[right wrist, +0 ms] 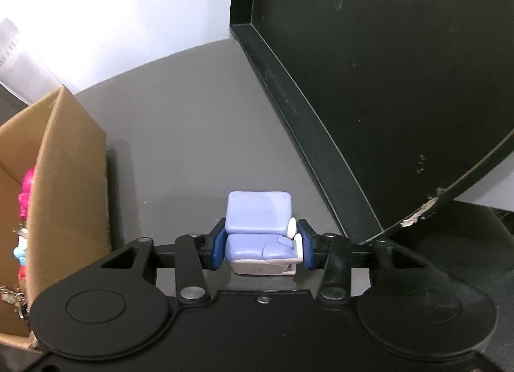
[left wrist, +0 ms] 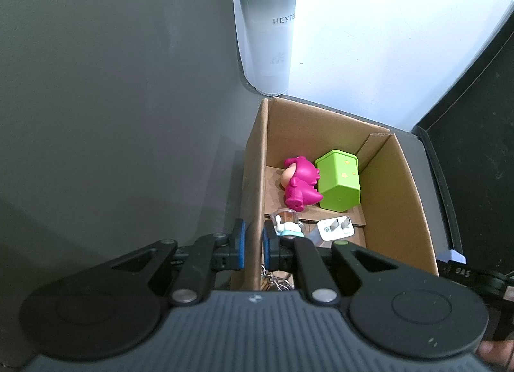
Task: Organize rigid objects
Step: 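Carry the lavender chair into the box and open the right tool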
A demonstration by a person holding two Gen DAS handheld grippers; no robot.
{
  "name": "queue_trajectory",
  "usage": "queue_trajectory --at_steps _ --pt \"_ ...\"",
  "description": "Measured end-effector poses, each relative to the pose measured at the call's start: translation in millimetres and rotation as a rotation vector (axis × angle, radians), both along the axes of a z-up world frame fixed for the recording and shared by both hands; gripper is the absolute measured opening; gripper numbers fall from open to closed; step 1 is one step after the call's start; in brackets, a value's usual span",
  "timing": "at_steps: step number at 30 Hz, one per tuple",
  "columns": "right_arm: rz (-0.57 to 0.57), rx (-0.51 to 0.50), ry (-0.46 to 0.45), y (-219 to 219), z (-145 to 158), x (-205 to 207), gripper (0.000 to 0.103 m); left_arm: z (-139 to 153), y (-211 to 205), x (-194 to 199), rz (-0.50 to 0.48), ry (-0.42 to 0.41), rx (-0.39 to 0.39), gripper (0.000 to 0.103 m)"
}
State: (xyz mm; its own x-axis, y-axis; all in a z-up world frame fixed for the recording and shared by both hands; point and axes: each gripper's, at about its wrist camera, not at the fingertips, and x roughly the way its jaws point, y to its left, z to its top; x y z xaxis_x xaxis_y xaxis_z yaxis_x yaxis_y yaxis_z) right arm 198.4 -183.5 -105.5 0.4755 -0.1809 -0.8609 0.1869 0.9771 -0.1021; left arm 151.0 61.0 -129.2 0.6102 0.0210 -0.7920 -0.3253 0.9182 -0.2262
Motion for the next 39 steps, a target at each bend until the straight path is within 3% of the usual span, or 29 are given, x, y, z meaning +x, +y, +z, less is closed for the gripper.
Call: queue_trajectory --at_steps 26,39 --pt "0.106 0.196 -0.126 21.5 102.3 -11.1 0.043 1.6 0.8 -0.4 -0.001 0.002 -0.017 0.010" --pt "0.229 0.214 -0.134 66.3 119.8 -13.2 0.043 2.6 4.3 -1.3 -0.005 0.001 -0.038 0.010"
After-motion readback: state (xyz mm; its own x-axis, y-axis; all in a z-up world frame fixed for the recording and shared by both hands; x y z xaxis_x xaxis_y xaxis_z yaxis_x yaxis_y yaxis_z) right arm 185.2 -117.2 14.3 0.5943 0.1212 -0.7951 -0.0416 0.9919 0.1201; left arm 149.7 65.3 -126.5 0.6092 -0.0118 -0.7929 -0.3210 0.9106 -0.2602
